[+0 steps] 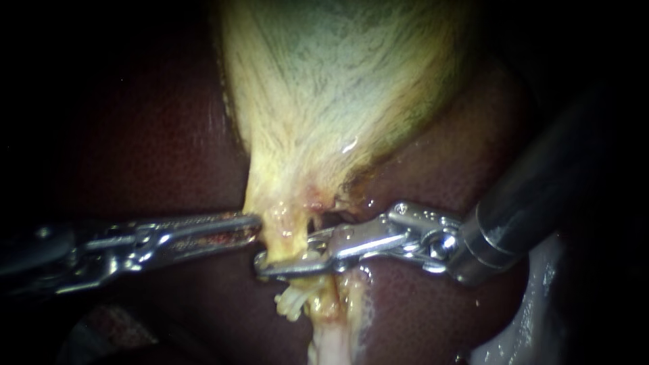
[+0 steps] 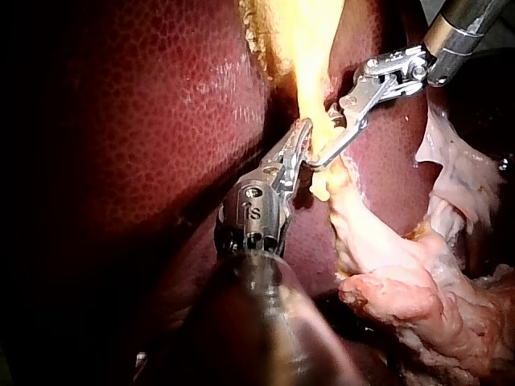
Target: Going back third clip left tube
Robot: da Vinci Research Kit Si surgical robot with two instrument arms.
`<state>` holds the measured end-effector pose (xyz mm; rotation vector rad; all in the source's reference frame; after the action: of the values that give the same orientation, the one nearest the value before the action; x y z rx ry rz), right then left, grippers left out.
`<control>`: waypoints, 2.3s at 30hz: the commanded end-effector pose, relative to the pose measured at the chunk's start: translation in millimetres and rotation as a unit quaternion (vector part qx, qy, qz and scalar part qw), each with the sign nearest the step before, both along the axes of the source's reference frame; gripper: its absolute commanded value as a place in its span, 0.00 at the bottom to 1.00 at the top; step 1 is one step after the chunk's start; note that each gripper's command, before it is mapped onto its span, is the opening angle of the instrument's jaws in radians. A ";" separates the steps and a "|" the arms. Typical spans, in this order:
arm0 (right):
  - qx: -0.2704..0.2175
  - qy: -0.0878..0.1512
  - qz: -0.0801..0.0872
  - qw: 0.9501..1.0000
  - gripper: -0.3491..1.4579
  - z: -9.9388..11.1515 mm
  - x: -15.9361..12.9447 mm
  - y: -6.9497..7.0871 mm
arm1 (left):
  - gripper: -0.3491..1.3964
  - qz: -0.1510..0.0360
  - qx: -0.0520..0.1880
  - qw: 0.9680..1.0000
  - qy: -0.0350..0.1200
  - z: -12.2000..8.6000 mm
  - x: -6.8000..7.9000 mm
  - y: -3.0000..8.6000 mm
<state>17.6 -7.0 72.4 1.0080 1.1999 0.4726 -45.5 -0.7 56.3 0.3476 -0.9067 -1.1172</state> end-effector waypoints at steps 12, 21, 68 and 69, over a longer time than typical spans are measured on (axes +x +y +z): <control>-0.004 -0.002 0.003 1.000 0.44 0.8 0.7 -0.5 | 0.00 0.000 0.000 1.000 0.000 -0.1 0.0 0.0; -0.041 -0.012 0.035 0.998 0.51 2.9 -0.4 0.9 | 0.00 0.000 0.000 1.000 0.000 -0.3 0.1 -0.1; -0.223 0.020 0.046 0.974 0.52 -5.1 -14.6 3.5 | 0.00 0.007 -0.002 1.000 0.000 4.7 -4.9 -0.9; -0.226 0.021 0.045 0.973 0.52 -5.1 -14.6 3.5 | 0.00 0.006 -0.002 1.000 0.000 4.8 -5.1 -0.9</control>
<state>3.0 -3.6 67.2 0.5768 1.3198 0.2323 -50.7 -1.5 61.1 0.3503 -0.9078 -1.1045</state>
